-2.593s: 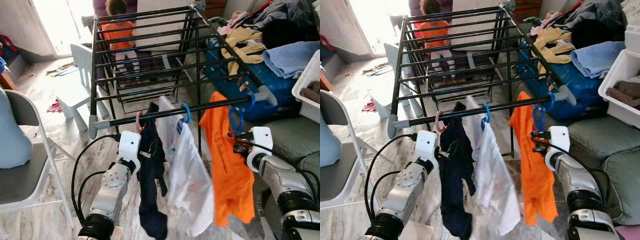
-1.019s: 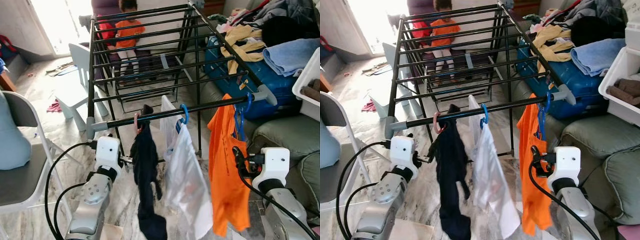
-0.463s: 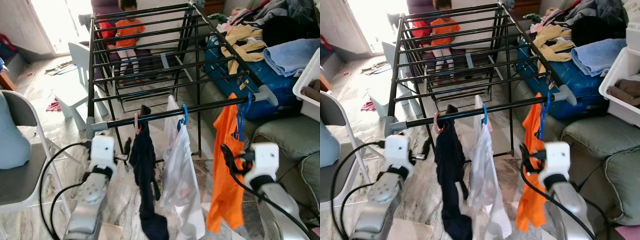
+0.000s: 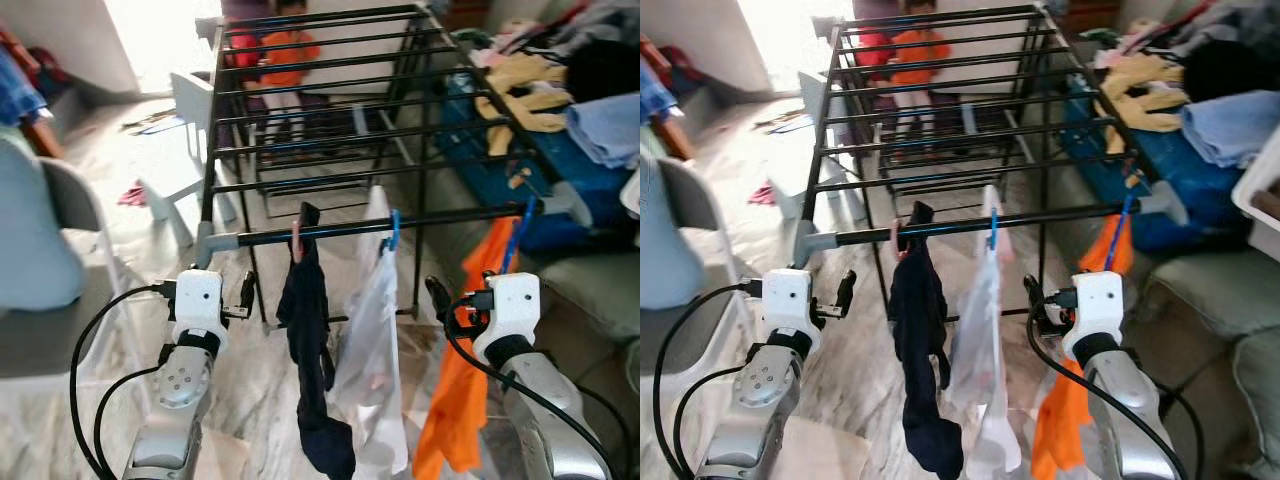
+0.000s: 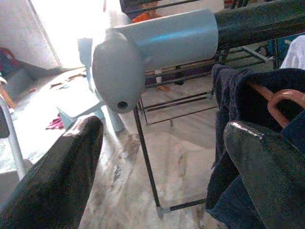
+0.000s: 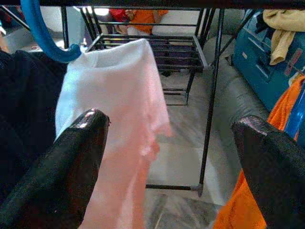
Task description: Hang hanger
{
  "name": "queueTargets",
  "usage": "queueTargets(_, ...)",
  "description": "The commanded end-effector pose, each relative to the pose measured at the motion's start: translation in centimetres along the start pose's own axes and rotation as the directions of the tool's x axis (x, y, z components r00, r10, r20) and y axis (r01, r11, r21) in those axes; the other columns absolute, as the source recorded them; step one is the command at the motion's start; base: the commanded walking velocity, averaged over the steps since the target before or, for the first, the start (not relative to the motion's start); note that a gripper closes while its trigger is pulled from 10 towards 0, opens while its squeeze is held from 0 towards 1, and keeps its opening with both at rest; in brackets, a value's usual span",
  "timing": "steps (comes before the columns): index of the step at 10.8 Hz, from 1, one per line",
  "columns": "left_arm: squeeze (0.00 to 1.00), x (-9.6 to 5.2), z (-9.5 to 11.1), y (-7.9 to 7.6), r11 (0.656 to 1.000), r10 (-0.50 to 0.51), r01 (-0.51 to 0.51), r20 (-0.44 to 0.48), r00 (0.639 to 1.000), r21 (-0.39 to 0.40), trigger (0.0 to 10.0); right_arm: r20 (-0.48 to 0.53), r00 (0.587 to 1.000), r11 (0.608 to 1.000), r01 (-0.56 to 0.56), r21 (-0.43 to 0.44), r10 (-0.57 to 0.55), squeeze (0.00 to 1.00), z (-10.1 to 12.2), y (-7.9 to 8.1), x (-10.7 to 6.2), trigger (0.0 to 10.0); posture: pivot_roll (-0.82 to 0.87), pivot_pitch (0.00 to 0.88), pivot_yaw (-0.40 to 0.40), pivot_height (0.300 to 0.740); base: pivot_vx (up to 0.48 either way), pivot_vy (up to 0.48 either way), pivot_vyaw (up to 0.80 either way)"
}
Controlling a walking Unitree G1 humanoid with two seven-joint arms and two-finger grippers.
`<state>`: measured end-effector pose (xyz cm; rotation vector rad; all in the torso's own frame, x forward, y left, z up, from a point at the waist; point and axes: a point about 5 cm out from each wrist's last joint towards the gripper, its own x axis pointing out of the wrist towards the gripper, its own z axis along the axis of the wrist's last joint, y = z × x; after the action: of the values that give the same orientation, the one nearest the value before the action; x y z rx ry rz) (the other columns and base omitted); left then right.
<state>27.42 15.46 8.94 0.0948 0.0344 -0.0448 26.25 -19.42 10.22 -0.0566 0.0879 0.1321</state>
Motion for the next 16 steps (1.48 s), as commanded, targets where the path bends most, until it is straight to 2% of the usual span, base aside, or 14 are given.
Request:
queueTargets(1,0.00,0.2,0.0,0.1,1.000,0.001,-0.001,-0.004,1.000,0.019,10.0,0.001,1.000,1.000,-0.003,0.003,0.003,0.00,0.0,0.1,-0.1,10.0,-0.21,0.000,0.051,0.740,-0.262,0.000,0.00)
queueTargets(7,0.00,0.7,0.2,-0.1,1.000,-0.004,0.004,0.001,1.000,0.020,10.0,0.006,1.000,1.000,0.002,0.009,-0.002,0.00,-0.1,0.2,0.2,10.0,-0.20,0.000,0.054,0.740,-0.259,0.000,0.00)
queueTargets(10,0.00,0.9,0.3,-0.1,1.000,0.001,-0.001,0.012,1.000,0.024,10.0,0.007,1.000,1.000,-0.021,0.015,0.021,0.00,-0.3,0.7,0.3,10.0,-0.19,0.000,0.055,0.740,-0.172,0.000,0.00)
queueTargets(16,0.00,1.7,0.2,0.3,0.998,0.043,-0.043,0.010,0.999,0.042,10.0,0.034,0.997,0.998,-0.064,0.029,0.063,0.00,-0.2,1.6,1.4,10.0,-0.18,0.000,0.065,0.740,0.000,0.000,0.76)
